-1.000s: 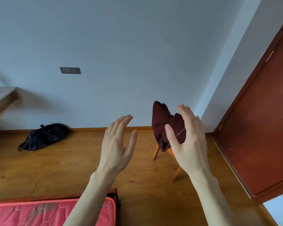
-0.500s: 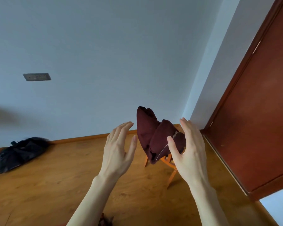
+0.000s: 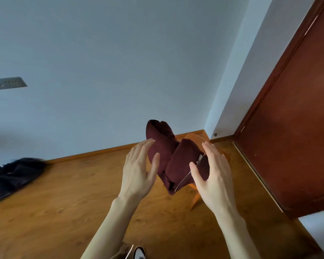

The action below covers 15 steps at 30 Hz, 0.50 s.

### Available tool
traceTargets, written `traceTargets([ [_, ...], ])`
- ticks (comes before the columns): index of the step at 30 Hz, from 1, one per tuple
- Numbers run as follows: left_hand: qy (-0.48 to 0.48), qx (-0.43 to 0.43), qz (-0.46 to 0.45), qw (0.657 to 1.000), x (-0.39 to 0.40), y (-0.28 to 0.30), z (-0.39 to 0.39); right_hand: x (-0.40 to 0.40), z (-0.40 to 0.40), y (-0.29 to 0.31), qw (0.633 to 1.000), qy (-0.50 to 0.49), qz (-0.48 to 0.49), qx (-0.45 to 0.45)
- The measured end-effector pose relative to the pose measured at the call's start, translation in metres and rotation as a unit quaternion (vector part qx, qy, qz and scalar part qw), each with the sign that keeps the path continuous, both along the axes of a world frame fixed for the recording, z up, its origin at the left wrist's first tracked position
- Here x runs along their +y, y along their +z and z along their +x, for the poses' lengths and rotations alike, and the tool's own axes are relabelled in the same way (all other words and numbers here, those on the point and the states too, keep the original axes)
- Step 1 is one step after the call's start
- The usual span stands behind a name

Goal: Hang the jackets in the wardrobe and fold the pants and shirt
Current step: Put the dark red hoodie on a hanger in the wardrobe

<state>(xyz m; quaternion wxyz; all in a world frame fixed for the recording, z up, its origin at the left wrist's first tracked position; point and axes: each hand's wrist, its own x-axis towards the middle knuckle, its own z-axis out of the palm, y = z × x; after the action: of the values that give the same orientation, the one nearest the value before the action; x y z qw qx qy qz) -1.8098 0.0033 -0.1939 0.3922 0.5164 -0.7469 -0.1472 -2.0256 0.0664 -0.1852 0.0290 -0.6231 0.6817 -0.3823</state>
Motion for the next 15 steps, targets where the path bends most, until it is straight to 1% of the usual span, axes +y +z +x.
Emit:
traceTargets([
  [6, -0.016, -0.013, 0.025, 0.999, -0.048, -0.034, -0.009, -0.037, 0.001, -0.023, 0.998, -0.025, 0.052, 0.006],
  [11, -0.035, -0.041, 0.035, 0.998, -0.095, -0.065, -0.004, -0.072, 0.007, -0.043, 0.989, -0.063, 0.132, 0.006],
  [15, -0.059, -0.071, 0.030, 0.995, -0.132, -0.093, 0.002, -0.098, 0.013, -0.065, 0.978, -0.084, 0.187, 0.026],
])
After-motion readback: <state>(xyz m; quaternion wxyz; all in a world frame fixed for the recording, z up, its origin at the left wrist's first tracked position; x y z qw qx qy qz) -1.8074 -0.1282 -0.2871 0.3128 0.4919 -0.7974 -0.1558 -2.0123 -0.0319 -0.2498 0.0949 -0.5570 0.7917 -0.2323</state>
